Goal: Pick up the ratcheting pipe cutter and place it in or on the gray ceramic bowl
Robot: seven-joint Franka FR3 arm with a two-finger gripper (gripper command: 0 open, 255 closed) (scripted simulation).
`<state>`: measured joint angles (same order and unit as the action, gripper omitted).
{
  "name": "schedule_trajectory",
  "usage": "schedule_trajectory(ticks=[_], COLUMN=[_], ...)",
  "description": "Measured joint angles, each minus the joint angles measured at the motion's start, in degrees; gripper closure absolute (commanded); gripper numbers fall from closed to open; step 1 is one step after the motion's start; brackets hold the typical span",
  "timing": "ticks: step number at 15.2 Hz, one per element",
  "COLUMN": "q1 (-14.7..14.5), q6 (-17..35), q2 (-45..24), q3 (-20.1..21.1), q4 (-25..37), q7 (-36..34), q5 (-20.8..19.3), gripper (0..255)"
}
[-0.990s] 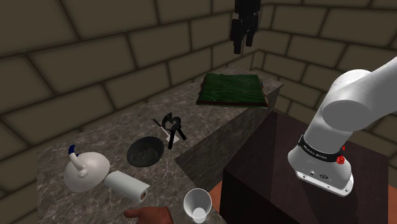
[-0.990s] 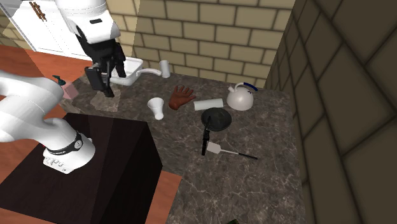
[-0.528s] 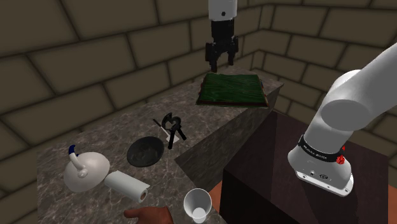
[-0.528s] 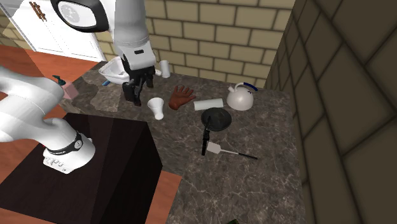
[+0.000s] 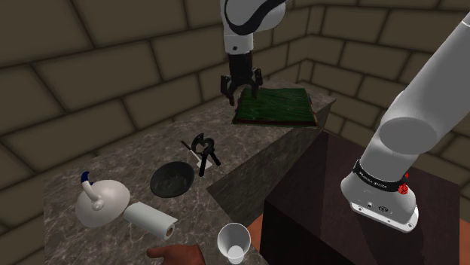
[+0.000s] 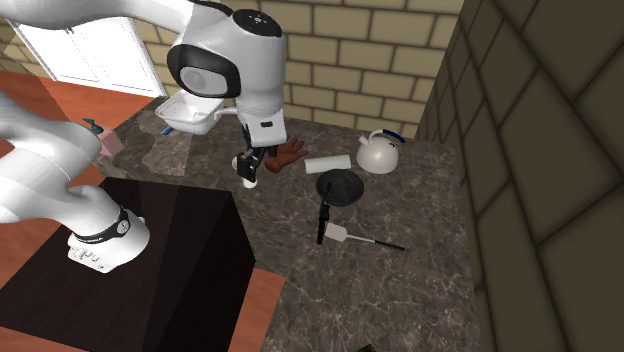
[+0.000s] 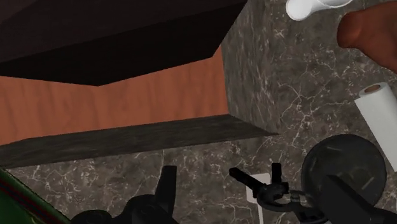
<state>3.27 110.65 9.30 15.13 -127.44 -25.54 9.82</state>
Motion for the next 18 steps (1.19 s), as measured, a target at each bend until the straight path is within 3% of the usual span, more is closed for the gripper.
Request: schedule_trajectory(ticks=[10, 18], q1=[-0.7, -2.3], q6=[10.1, 13.6], q2=[-22.9, -40.2], q3=[0.6, -1.6], q4=[10.2, 22.6], q7=[-15.5, -24.9], q5=[-0.2, 0.9], gripper=[0, 0])
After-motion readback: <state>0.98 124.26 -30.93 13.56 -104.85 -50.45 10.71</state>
